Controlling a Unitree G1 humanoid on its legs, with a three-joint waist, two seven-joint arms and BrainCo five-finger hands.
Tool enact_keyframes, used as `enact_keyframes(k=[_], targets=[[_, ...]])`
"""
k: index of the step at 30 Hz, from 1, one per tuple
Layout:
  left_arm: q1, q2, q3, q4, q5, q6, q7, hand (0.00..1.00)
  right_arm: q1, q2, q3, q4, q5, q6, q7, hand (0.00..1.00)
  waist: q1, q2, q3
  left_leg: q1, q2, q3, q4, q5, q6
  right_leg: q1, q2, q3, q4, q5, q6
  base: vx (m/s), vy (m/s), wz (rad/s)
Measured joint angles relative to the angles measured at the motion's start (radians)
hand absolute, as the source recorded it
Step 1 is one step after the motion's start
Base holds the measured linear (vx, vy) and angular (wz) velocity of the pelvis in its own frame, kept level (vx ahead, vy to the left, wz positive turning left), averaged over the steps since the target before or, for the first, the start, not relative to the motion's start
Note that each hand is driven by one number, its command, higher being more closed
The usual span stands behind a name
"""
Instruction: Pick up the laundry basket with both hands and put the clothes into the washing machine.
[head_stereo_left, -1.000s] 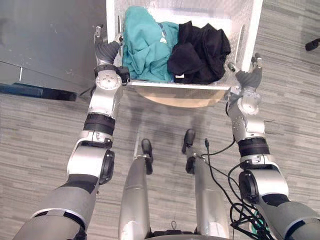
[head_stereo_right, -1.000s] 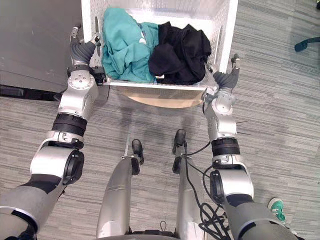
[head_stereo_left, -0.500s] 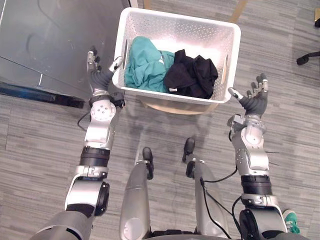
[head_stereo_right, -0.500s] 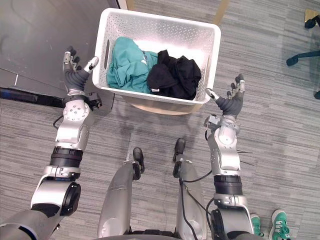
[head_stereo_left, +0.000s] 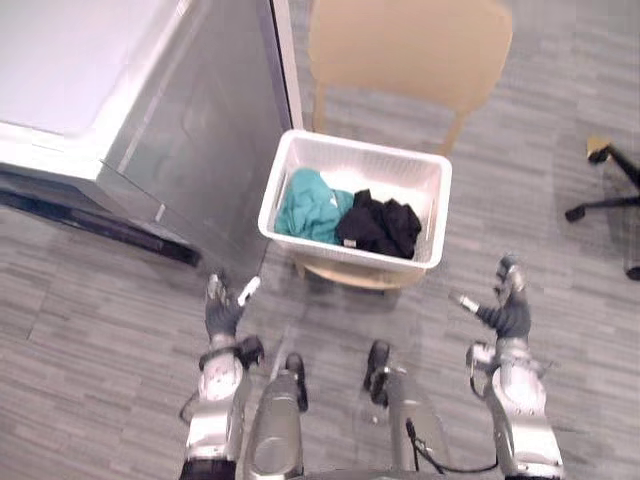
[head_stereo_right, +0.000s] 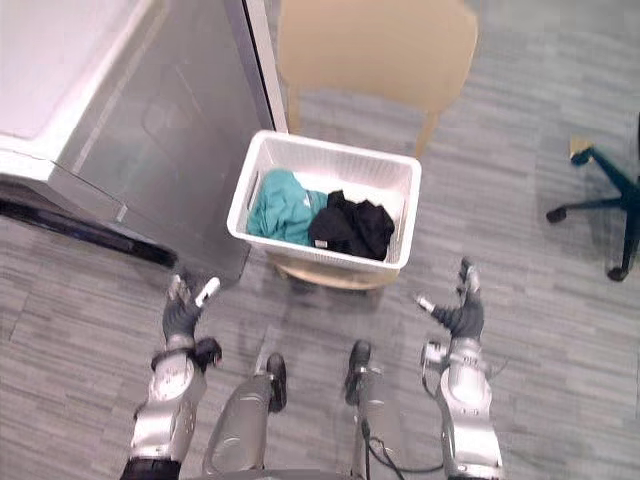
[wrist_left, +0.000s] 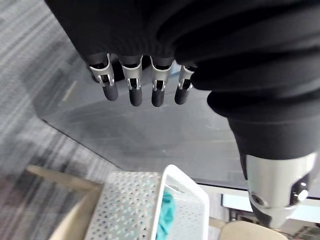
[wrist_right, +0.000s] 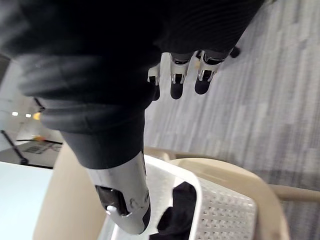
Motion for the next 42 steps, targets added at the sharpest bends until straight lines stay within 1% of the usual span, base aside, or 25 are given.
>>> enact_keyframes(k=[4,9,13,16,18,19,20,21,22,24,25,26,27,28,29,30,32,33,34,36,37,38,39,40,42], targets=[[0.022,-0.001,0.019,0.271,0.008,0.008,-0.064,0.00,0.019,0.009,-0.011,0.218,-0.029,0.006,0.038,0.00,0.005,0.018,-0.067,0.107,-0.018,-0.008,-0.095,0.021,-0.003,0.087,-0.008,-0.014,-0.029,-0.012,0.014,0.17,0.002,0.14],[0.009,0.021,0.118,0.570,0.078,0.025,-0.063,0.00,-0.021,0.012,-0.013,0.495,-0.028,0.019,0.041,0.00,0.006,0.037,-0.122,0.196,-0.030,-0.064,-0.194,0.064,-0.016,0.202,-0.010,-0.081,-0.095,-0.017,0.023,0.10,0.000,0.35],[0.007,0.025,0.118,0.642,0.082,0.025,-0.040,0.00,-0.062,0.011,-0.013,0.605,-0.018,0.020,0.039,0.00,0.017,0.040,-0.126,0.203,-0.058,-0.156,-0.262,0.122,-0.022,0.243,-0.034,-0.172,-0.114,-0.025,0.025,-0.01,-0.026,0.77],[-0.002,0.016,0.117,0.644,0.082,0.023,-0.023,0.00,-0.074,0.013,-0.015,0.647,0.013,0.019,0.036,0.00,0.019,0.032,-0.130,0.128,-0.089,-0.198,-0.291,0.222,-0.028,0.253,-0.094,-0.321,-0.107,-0.047,0.029,-0.07,-0.001,1.46],[-0.015,0.012,0.117,0.662,0.082,0.022,-0.019,0.00,-0.089,0.018,-0.017,0.673,0.021,0.015,0.035,0.00,0.021,0.027,-0.128,0.098,-0.067,-0.002,-0.298,0.224,-0.006,0.263,-0.118,-0.419,-0.112,-0.045,0.023,-0.08,0.111,1.57],[-0.023,0.015,0.118,0.687,0.087,0.023,-0.017,0.00,-0.125,0.015,-0.017,0.718,0.022,0.015,0.034,0.00,0.019,0.021,-0.126,0.097,-0.032,0.228,-0.286,0.188,0.048,0.284,-0.144,-0.477,-0.112,-0.049,0.019,-0.03,0.152,1.16],[-0.026,0.015,0.116,0.698,0.091,0.022,-0.014,0.00,-0.132,0.013,-0.019,0.725,0.023,0.016,0.034,0.00,0.016,0.021,-0.126,0.102,-0.016,0.300,-0.281,0.181,0.059,0.292,-0.150,-0.494,-0.112,-0.045,0.028,0.02,0.172,1.39],[-0.028,0.013,0.116,0.714,0.103,0.021,-0.006,0.00,-0.138,0.009,-0.025,0.726,0.023,0.013,0.034,0.00,0.008,0.027,-0.127,0.113,0.014,0.402,-0.272,0.207,0.065,0.314,-0.158,-0.529,-0.110,-0.040,0.052,0.07,0.131,1.02],[-0.033,0.019,0.119,0.719,0.110,0.018,-0.001,0.00,-0.154,0.010,-0.025,0.748,0.023,0.013,0.036,0.00,0.017,0.022,-0.128,0.117,-0.009,0.382,-0.272,0.214,0.072,0.325,-0.162,-0.524,-0.117,-0.030,0.072,0.08,0.139,0.86],[-0.033,0.041,0.116,0.722,0.120,0.012,-0.002,0.00,-0.169,0.028,-0.024,0.764,0.023,0.013,0.037,0.00,0.017,0.009,-0.126,0.113,-0.037,0.339,-0.275,0.210,0.077,0.346,-0.166,-0.528,-0.137,-0.027,0.082,0.05,0.181,0.60],[-0.034,0.047,0.118,0.734,0.120,0.006,-0.003,0.00,-0.169,0.031,-0.024,0.777,0.023,0.009,0.037,0.00,0.010,0.002,-0.124,0.111,-0.059,0.319,-0.266,0.189,0.088,0.354,-0.188,-0.525,-0.117,-0.040,0.102,0.05,0.244,0.79],[-0.032,0.053,0.118,0.736,0.121,0.001,-0.003,0.00,-0.170,0.029,-0.024,0.795,0.023,0.014,0.039,0.00,0.004,-0.008,-0.116,0.116,-0.087,0.301,-0.243,0.148,0.096,0.355,-0.241,-0.509,-0.045,-0.063,0.122,0.04,0.214,0.67],[-0.031,0.058,0.119,0.738,0.121,0.001,-0.003,0.00,-0.172,0.029,-0.021,0.800,0.023,0.018,0.040,0.00,0.003,-0.011,-0.111,0.124,-0.102,0.297,-0.232,0.129,0.102,0.350,-0.270,-0.485,0.005,-0.075,0.117,0.05,0.201,0.44],[-0.025,0.062,0.117,0.755,0.126,0.004,-0.003,0.00,-0.173,0.026,-0.004,0.801,0.023,0.024,0.042,0.00,-0.008,-0.009,-0.107,0.140,-0.125,0.286,-0.222,0.110,0.113,0.300,-0.319,-0.408,0.132,-0.084,0.037,0.06,0.144,0.23],[-0.020,0.063,0.117,0.760,0.141,0.007,-0.003,0.00,-0.175,0.024,0.018,0.799,0.023,0.024,0.046,0.00,-0.014,0.000,-0.095,0.158,-0.129,0.278,-0.221,0.101,0.116,0.250,-0.320,-0.307,0.234,-0.085,-0.021,0.10,0.154,0.25],[-0.009,0.069,0.116,0.757,0.154,0.009,-0.003,0.00,-0.176,0.028,0.052,0.798,0.025,0.024,0.059,0.00,-0.029,0.004,-0.080,0.178,-0.126,0.258,-0.225,0.097,0.118,0.194,-0.265,-0.173,0.325,-0.107,0.007,0.10,0.087,0.25],[-0.006,0.081,0.116,0.757,0.158,0.011,-0.003,0.00,-0.180,0.039,0.073,0.792,0.028,0.024,0.075,0.00,-0.042,0.000,-0.067,0.196,-0.125,0.228,-0.234,0.096,0.119,0.148,-0.187,-0.083,0.348,-0.142,0.039,0.11,0.018,0.45],[-0.013,0.081,0.116,0.755,0.160,0.010,-0.004,0.00,-0.182,0.039,0.086,0.791,0.030,0.024,0.081,0.00,-0.051,-0.008,-0.055,0.204,-0.127,0.201,-0.239,0.095,0.117,0.109,-0.117,-0.051,0.295,-0.159,0.040,0.12,-0.029,0.54],[-0.017,0.081,0.115,0.755,0.160,0.010,-0.004,0.00,-0.184,0.037,0.090,0.789,0.030,0.024,0.081,0.00,-0.055,-0.008,-0.049,0.207,-0.128,0.186,-0.239,0.094,0.116,0.096,-0.092,-0.043,0.265,-0.159,0.041,0.16,-0.051,0.72],[-0.028,0.084,0.108,0.756,0.172,0.009,-0.005,0.00,-0.173,0.034,0.095,0.766,0.030,0.024,0.082,0.00,-0.068,-0.013,-0.043,0.215,-0.139,0.130,-0.233,0.087,0.089,0.075,-0.008,0.036,0.078,-0.125,0.042,0.18,-0.074,0.92],[-0.030,0.081,0.106,0.754,0.179,0.008,-0.006,0.00,-0.165,0.033,0.096,0.754,0.030,0.024,0.082,0.00,-0.071,-0.018,-0.044,0.215,-0.146,0.115,-0.220,0.080,0.083,0.077,-0.004,0.055,0.046,-0.102,0.022,0.25,-0.125,1.15],[-0.031,0.078,0.105,0.753,0.193,0.003,-0.007,0.00,-0.154,0.027,0.108,0.741,0.029,0.023,0.084,0.00,-0.080,-0.021,-0.042,0.210,-0.153,0.077,-0.163,0.045,0.069,0.100,-0.006,0.054,0.033,-0.038,-0.006,0.23,-0.135,0.96],[-0.034,0.077,0.105,0.753,0.197,0.003,-0.006,0.00,-0.147,0.026,0.121,0.725,0.029,0.025,0.085,0.00,-0.088,-0.006,-0.036,0.206,-0.142,0.053,-0.124,0.022,0.057,0.120,-0.003,0.037,0.040,-0.044,-0.005,0.38,-0.203,1.03],[-0.027,0.056,0.117,0.719,0.197,0.002,-0.008,0.00,-0.116,0.024,0.150,0.643,0.027,0.023,0.090,0.00,-0.064,0.018,-0.038,0.136,-0.086,0.069,0.072,0.009,0.033,0.161,0.012,-0.004,0.030,-0.081,-0.018,0.36,-0.223,0.59],[-0.027,0.048,0.120,0.690,0.197,0.001,-0.010,0.00,-0.119,0.025,0.165,0.606,0.027,0.021,0.099,0.00,-0.051,0.024,-0.037,0.057,-0.033,0.085,0.255,0.037,-0.005,0.186,0.026,-0.024,0.023,-0.091,-0.032,0.31,-0.183,0.18]])
